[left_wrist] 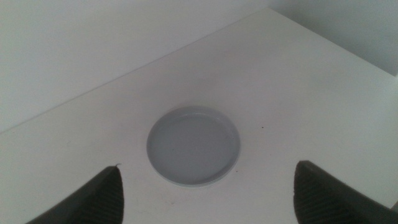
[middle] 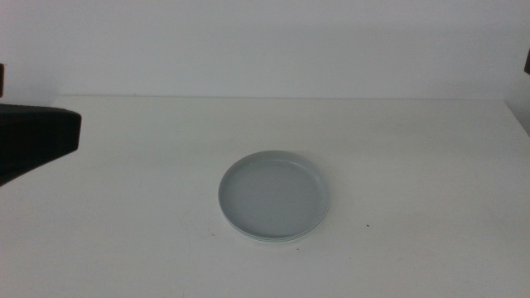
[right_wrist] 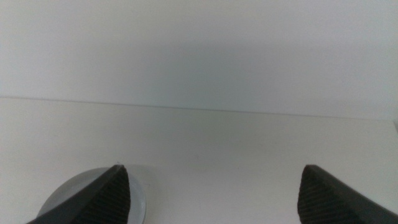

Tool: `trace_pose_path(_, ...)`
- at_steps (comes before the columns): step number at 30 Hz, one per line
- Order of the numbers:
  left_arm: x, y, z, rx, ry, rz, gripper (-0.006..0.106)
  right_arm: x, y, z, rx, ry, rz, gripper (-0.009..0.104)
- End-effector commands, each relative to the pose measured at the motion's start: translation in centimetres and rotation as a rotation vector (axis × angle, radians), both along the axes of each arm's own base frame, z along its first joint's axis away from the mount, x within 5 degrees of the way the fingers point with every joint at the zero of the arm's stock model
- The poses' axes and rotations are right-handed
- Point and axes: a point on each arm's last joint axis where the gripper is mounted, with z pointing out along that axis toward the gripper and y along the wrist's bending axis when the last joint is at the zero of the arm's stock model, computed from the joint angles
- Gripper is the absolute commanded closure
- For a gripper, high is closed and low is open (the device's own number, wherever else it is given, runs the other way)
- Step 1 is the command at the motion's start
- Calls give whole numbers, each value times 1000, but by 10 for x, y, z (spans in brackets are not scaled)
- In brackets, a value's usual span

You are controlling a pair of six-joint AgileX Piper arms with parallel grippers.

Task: Stack the three bowls on top of each other.

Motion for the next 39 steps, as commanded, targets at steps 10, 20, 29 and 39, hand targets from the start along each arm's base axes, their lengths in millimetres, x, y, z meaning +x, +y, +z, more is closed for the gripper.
trace_pose_path(10,0,0,1,-10,-11,1,7,2,-2,1,-6,-28,-14,4)
trace_pose_path(20,13,43,-45,-104,-277,534,7,2,-2,0,-4,-27,-14,4)
trace_pose_path(29,15,56,-62,-128,-297,692,7,2,-2,0,-4,-27,-14,4)
trace_pose_path(39,16,56,-59,-132,-327,691,7,0,-3,1,-14,-35,-16,4)
